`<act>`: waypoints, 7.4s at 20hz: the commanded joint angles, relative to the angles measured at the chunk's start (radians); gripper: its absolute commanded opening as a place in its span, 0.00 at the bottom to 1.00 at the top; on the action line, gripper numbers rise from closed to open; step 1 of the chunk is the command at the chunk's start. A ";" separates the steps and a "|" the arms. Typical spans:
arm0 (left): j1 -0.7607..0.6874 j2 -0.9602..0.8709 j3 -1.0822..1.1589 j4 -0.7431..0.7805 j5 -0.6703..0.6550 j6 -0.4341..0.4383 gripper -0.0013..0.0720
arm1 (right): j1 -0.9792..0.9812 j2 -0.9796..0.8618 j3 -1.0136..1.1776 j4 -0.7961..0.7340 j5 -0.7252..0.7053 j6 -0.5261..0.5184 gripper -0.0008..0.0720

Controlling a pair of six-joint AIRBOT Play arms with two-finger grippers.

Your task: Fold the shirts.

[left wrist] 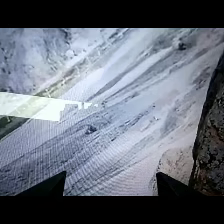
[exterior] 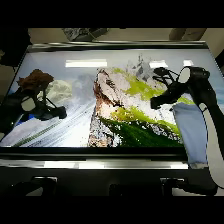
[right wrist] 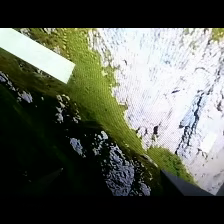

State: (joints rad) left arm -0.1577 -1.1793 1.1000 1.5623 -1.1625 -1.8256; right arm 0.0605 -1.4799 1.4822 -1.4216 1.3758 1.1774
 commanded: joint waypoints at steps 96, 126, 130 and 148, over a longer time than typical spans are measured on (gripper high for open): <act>0.248 0.208 0.480 -0.507 -0.027 0.471 0.05 | -0.058 0.619 -0.079 -0.130 -0.257 -0.202 0.07; 0.252 -0.497 0.536 -0.585 0.023 0.480 0.06 | -0.061 0.106 -0.579 0.594 -0.608 -0.126 0.07; 0.232 -0.563 0.537 -0.655 -0.001 0.452 0.83 | -0.066 0.067 -0.560 0.723 -0.657 -0.230 0.57; 0.217 -0.241 -0.310 -0.753 0.045 0.526 0.83 | -0.460 0.136 -0.492 0.421 -0.132 -0.306 0.89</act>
State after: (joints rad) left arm 0.1123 -1.4361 0.8822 0.8898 -1.2415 -1.3231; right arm -0.4026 -1.3346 1.0130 -1.0000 1.2694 0.8658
